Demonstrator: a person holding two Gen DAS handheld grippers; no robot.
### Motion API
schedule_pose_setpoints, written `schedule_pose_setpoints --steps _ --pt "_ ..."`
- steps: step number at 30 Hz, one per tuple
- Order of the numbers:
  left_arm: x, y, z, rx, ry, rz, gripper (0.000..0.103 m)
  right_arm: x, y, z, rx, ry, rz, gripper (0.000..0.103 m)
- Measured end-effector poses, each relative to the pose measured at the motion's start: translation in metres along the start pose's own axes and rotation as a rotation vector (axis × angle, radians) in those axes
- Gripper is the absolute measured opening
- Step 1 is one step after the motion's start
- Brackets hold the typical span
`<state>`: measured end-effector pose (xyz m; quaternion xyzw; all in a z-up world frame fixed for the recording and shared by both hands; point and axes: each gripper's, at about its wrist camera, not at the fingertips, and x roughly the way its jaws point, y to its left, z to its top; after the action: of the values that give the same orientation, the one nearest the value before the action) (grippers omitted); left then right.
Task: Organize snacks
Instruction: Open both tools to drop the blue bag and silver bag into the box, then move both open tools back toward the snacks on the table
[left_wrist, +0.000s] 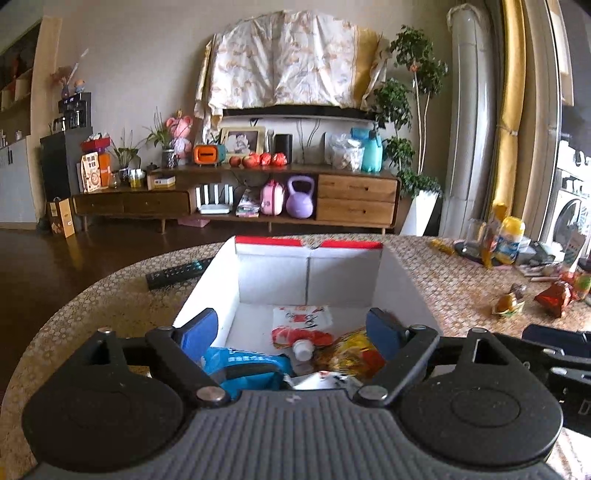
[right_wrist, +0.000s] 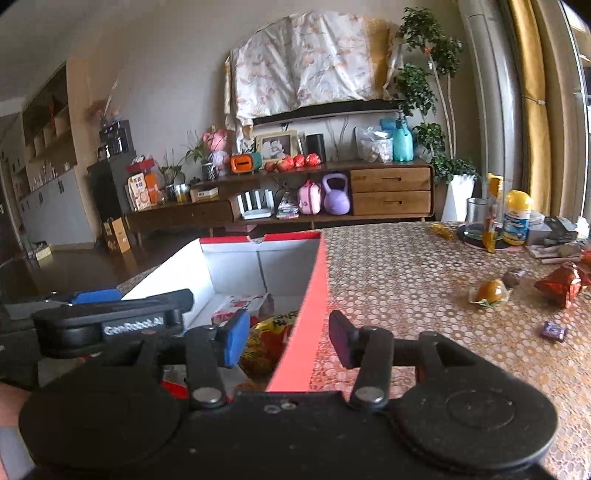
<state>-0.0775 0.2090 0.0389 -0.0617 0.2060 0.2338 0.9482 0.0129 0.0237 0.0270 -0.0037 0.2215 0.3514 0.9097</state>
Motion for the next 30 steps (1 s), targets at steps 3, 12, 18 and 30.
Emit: schedule_pose_setpoints --steps 3,12,18,30 --pt "-0.012 -0.010 0.001 -0.003 -0.026 -0.014 0.093 -0.012 -0.010 -0.004 0.011 -0.016 -0.019 0.048" --pt "-0.033 -0.060 -0.003 0.034 -0.067 -0.122 0.093 -0.044 -0.052 -0.018 0.077 -0.059 -0.133 0.052" --pt "-0.043 -0.093 -0.005 0.068 -0.091 -0.192 0.093 -0.064 -0.088 -0.031 0.133 -0.087 -0.213 0.054" --pt "-0.041 -0.149 -0.013 0.135 -0.090 -0.289 0.093 -0.086 -0.153 -0.057 0.256 -0.099 -0.323 0.060"
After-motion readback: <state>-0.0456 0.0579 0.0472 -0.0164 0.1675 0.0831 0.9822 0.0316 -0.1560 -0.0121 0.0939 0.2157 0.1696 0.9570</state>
